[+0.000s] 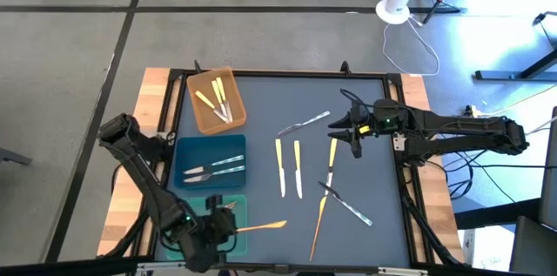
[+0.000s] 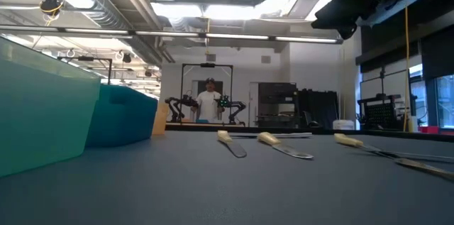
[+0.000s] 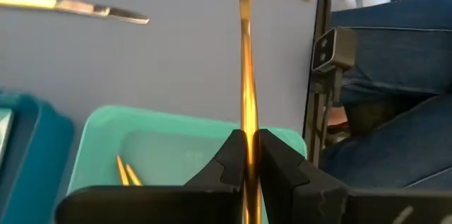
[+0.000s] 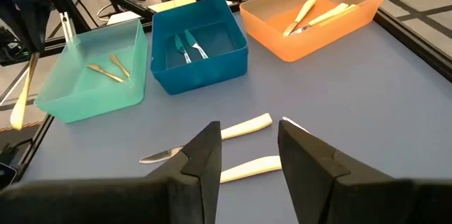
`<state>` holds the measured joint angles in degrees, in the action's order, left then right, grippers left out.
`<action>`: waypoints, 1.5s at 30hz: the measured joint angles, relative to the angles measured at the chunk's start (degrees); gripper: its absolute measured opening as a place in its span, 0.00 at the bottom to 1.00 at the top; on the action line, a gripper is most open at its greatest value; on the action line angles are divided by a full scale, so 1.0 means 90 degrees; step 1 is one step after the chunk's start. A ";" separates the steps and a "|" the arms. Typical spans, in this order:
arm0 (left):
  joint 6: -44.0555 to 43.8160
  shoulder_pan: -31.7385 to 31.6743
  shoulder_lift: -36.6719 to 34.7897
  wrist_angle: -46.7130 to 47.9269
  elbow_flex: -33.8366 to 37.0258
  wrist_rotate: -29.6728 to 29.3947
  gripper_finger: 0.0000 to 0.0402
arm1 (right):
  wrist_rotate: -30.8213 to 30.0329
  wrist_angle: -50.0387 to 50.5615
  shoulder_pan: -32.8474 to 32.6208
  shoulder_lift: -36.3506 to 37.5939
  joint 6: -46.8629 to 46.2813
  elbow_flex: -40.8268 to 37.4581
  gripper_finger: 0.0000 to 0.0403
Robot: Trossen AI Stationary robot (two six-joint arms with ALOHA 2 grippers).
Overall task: Sort silverware by color (type)
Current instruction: Put the gold knife into the green bin
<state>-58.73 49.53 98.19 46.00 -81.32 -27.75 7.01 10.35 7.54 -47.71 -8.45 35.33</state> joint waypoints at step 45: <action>-0.3969 0.1529 0.0010 0.1237 0.0858 0.0659 0.04 | 0.0005 0.0002 -0.0002 -0.0002 -0.0003 0.0000 0.32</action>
<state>-94.45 63.29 98.28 57.14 -73.59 -21.82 7.05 10.37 7.53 -47.72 -8.48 35.33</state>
